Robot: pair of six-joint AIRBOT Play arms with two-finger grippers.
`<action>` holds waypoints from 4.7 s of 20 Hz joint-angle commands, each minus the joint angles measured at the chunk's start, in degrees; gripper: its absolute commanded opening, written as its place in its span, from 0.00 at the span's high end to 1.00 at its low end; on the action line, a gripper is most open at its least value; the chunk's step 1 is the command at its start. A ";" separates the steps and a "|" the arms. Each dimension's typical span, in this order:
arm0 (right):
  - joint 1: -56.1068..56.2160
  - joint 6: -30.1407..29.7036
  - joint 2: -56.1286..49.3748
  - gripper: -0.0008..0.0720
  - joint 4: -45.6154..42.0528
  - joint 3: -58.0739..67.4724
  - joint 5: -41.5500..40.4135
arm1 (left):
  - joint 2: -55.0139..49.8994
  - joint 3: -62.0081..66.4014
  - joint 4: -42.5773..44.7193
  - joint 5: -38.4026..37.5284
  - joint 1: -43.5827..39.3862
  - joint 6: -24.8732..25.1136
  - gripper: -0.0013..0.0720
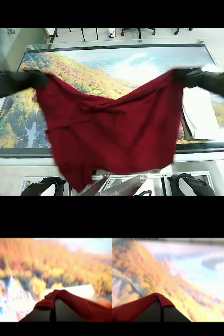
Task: Fold the shirts.
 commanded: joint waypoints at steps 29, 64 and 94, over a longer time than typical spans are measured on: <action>0.52 16.11 -49.07 0.96 -21.31 21.97 3.15 | -55.91 37.27 1.84 23.67 7.74 -11.26 0.96; -19.98 13.49 -24.92 0.46 -19.12 -0.33 -27.65 | -15.61 -16.20 2.64 30.27 10.12 -10.91 0.03; -21.57 9.25 -24.48 0.45 -15.87 -12.22 -27.06 | -5.77 -40.96 -8.57 24.04 14.91 0.09 0.03</action>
